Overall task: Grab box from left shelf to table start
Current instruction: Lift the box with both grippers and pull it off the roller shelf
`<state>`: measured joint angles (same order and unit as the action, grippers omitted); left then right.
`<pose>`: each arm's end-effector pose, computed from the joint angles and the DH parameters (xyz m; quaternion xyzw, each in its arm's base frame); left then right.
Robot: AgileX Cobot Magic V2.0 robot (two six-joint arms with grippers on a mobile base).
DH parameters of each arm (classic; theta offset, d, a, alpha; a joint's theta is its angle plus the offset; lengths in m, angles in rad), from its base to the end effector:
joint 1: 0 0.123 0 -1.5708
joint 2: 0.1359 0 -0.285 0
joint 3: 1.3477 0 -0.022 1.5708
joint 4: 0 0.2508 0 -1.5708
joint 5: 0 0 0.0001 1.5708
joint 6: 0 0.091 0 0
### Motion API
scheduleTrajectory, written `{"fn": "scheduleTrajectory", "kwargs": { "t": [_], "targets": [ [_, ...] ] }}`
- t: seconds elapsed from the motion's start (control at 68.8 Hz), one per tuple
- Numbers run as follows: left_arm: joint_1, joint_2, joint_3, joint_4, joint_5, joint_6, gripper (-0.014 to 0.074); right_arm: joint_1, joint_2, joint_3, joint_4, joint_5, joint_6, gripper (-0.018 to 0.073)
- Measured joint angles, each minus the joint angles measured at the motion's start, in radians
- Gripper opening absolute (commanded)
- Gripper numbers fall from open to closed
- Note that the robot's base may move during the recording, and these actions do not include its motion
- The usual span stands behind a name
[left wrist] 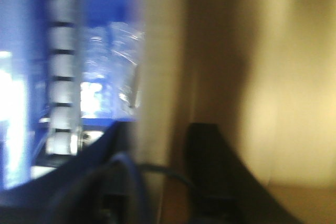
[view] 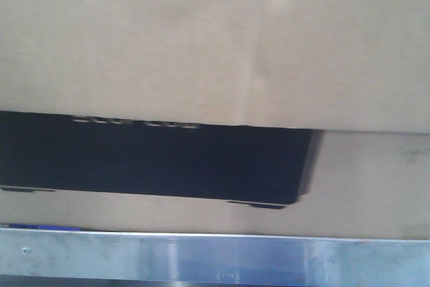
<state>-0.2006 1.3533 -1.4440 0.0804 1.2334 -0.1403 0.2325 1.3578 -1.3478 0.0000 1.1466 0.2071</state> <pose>0.2605 -0.0459 0.3941 0.0323 0.9657 -0.0037 0.2577 0.2628 0.0622 0.3686 -0.0123 0.9687 0.0541 0.2421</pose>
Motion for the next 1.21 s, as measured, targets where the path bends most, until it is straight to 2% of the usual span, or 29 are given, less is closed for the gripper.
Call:
{"fn": "scheduleTrajectory", "kwargs": {
  "t": [0.407,0.814,0.974,1.207],
  "targets": [
    [0.000,-0.040,0.007,0.007,-0.002,-0.034,-0.0093,0.002,-0.016,0.027,0.018,-0.029,0.003,0.0056],
    [0.000,-0.353,0.022,0.003,0.026,-0.082,-0.0092,0.010,-0.268,0.043,0.070,-0.027,0.002,0.0056],
    [0.005,-0.469,0.103,-0.010,0.026,-0.089,-0.0092,0.024,-0.371,0.128,0.097,-0.025,0.001,0.0056],
    [0.006,-0.664,0.312,-0.032,0.026,-0.092,-0.0092,0.030,-0.553,0.332,0.166,-0.025,-0.001,0.0056]
  ]
}}
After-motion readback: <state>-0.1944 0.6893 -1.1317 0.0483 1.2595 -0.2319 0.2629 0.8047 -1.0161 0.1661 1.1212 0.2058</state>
